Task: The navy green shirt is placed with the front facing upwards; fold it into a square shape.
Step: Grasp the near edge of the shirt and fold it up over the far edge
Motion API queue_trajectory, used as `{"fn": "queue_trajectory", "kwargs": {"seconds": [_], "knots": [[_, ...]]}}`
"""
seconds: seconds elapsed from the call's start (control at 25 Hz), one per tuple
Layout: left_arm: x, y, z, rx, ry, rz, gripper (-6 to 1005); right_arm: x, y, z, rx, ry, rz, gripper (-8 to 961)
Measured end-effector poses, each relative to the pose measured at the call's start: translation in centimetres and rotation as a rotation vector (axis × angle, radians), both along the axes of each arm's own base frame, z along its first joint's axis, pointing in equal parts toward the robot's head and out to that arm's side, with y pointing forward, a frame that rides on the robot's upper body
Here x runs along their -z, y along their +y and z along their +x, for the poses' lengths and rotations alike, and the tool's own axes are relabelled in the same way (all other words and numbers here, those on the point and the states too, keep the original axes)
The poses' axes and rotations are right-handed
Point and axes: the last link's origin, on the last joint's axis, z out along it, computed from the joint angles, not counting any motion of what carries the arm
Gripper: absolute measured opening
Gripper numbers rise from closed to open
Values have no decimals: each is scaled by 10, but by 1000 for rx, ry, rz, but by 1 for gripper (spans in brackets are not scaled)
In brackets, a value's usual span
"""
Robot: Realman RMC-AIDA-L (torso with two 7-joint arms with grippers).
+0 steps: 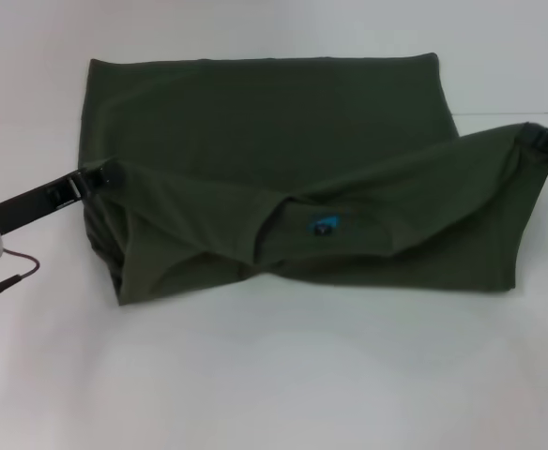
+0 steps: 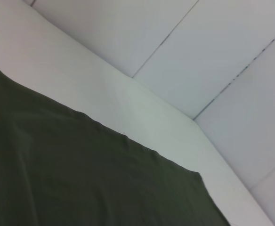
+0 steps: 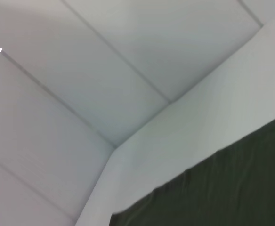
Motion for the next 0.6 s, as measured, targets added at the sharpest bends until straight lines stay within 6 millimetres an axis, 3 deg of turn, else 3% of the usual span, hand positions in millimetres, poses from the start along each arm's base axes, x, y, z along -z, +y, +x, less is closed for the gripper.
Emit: {"fn": "queue_trajectory", "kwargs": {"seconds": [0.32, 0.6], "knots": [[4, 13, 7, -15, -23, 69, 27, -8, 9, 3, 50, 16, 87, 21], [16, 26, 17, -13, 6, 86, 27, 10, 18, 2, 91, -11, 67, 22]]}}
